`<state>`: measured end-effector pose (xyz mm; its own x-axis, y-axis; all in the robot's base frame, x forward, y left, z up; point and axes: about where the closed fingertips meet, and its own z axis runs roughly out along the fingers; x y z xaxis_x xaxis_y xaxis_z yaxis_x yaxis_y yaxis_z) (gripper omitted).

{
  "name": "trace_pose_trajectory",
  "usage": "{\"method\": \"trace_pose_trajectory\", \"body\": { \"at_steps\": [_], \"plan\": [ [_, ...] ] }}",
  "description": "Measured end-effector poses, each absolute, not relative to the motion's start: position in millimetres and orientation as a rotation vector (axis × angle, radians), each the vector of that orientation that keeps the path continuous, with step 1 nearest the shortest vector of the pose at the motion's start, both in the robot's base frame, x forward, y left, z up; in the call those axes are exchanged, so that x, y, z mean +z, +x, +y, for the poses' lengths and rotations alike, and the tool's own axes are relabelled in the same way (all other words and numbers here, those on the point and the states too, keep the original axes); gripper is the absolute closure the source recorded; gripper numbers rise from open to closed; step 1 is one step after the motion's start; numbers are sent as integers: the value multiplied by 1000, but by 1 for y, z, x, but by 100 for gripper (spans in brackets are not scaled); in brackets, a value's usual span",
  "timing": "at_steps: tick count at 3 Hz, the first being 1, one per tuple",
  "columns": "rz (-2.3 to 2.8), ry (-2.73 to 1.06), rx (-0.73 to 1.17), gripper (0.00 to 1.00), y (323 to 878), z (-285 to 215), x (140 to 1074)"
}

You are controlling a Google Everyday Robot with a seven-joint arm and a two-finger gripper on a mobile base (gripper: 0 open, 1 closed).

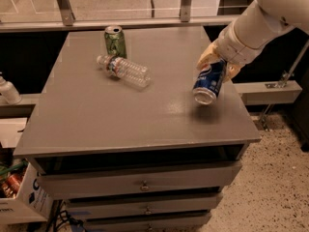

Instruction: Place pepsi can upright

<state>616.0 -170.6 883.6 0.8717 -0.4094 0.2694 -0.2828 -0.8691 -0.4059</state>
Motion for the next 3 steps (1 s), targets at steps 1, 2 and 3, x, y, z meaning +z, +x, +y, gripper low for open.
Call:
{"method": "trace_pose_trajectory", "body": {
  "at_steps": [1, 2, 3],
  "plan": [
    [515, -2688, -494, 100, 616, -170, 883],
    [497, -2589, -537, 100, 616, -168, 890],
    [448, -2439, -609, 100, 620, -162, 903]
  ]
}}
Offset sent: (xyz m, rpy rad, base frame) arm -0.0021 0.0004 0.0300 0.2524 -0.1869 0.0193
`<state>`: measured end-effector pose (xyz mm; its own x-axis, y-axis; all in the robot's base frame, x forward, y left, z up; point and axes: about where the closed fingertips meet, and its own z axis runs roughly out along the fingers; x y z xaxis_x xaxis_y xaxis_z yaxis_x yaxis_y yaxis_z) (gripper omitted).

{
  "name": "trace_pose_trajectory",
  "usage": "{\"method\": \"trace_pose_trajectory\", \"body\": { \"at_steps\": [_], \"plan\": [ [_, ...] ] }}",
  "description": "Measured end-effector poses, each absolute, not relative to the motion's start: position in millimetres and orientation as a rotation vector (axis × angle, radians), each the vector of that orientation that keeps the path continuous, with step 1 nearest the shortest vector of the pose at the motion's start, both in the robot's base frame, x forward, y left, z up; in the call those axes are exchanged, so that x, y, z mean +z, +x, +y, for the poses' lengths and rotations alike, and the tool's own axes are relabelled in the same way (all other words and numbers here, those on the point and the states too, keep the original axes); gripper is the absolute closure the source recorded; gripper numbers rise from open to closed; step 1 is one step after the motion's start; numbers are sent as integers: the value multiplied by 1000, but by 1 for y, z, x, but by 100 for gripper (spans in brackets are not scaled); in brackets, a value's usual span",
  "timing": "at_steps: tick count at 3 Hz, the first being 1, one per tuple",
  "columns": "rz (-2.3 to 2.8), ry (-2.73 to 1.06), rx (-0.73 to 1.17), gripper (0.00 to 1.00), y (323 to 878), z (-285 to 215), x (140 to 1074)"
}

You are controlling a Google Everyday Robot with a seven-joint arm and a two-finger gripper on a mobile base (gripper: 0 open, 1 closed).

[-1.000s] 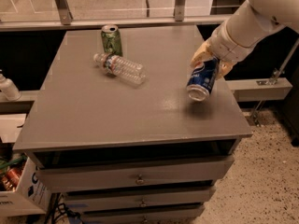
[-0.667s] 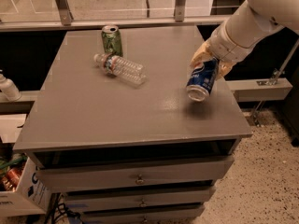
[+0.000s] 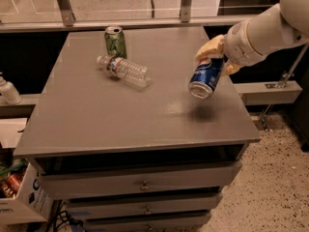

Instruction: Place pepsi can upright

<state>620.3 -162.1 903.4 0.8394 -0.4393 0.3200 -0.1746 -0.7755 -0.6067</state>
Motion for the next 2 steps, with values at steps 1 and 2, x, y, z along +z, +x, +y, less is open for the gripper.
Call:
{"method": "trace_pose_trajectory", "body": {
  "at_steps": [1, 2],
  "plan": [
    [386, -2304, -701, 100, 625, -154, 916],
    [308, -2210, -811, 100, 628, -144, 927]
  ]
}}
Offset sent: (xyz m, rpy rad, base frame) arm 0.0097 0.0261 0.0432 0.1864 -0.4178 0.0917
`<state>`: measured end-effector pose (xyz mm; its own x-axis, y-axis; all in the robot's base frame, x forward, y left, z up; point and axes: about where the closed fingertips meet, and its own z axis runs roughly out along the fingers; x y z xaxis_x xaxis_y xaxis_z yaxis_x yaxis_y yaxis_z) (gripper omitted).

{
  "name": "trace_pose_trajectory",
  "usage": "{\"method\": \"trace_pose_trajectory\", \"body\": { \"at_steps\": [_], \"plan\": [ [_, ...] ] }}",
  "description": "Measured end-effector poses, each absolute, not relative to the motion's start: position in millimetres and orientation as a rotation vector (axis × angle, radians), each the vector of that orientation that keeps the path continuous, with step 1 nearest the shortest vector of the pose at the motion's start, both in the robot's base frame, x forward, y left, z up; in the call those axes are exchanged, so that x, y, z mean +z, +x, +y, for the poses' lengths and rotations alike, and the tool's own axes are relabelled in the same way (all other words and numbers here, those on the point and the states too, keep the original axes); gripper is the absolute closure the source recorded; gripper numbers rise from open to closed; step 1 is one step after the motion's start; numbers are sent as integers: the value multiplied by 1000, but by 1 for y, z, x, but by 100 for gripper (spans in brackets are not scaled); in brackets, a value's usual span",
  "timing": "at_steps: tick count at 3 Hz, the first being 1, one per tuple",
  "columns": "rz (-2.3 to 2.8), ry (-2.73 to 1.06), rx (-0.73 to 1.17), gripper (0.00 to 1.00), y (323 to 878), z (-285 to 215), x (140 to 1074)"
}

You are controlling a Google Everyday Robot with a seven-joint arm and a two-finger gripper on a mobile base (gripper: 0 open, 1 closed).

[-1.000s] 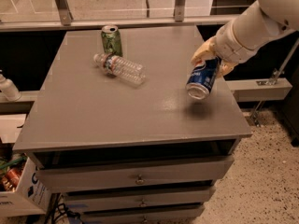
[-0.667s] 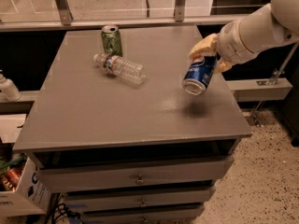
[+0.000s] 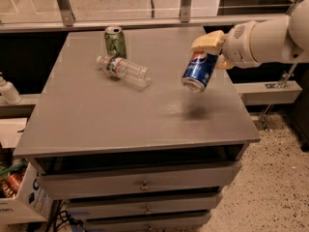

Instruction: Place pepsi can upright

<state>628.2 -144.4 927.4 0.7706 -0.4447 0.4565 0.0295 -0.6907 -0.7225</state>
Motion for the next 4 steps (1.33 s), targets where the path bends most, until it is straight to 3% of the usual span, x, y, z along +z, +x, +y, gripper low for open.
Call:
{"method": "trace_pose_trajectory", "body": {
  "at_steps": [2, 4],
  "plan": [
    [250, -2178, -865, 100, 629, -140, 933],
    [-44, -2055, -1055, 100, 628, -109, 929]
  ]
}}
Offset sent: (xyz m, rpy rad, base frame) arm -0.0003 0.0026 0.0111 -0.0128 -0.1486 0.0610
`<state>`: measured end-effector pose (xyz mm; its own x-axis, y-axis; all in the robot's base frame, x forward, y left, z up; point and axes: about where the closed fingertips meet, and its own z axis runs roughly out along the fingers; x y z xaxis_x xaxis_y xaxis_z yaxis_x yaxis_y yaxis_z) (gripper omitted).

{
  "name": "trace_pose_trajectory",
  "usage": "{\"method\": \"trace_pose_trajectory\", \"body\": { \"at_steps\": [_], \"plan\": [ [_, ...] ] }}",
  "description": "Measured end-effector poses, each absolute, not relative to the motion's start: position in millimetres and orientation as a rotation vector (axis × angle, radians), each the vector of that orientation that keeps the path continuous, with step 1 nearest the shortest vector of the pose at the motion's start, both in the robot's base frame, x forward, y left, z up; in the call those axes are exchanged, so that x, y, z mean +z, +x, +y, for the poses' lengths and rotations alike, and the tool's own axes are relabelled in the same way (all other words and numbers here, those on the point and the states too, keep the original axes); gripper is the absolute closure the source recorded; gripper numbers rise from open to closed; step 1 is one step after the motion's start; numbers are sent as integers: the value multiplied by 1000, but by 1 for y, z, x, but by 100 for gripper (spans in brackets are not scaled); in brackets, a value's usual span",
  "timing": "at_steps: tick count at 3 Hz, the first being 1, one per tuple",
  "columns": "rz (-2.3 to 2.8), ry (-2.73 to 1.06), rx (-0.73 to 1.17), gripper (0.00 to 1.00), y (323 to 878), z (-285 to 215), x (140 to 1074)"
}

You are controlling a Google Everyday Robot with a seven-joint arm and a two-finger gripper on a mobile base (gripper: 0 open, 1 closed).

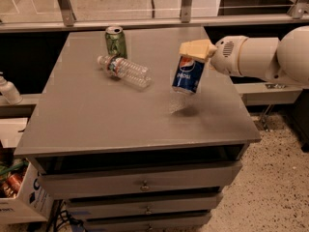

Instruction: Place pepsi can upright

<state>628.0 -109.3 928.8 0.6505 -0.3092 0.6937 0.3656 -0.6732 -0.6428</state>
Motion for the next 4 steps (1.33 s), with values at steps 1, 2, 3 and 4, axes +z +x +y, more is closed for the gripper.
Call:
{"method": "trace_pose_trajectory", "body": {
  "at_steps": [1, 2, 3, 4],
  "plan": [
    [-243, -2010, -1177, 100, 629, -85, 932],
    [-402, -1985, -1313, 100, 631, -73, 938],
    [-502, -1946, -1430, 100, 631, -70, 949],
    [-531, -1939, -1448, 100, 630, -67, 951]
  ]
}}
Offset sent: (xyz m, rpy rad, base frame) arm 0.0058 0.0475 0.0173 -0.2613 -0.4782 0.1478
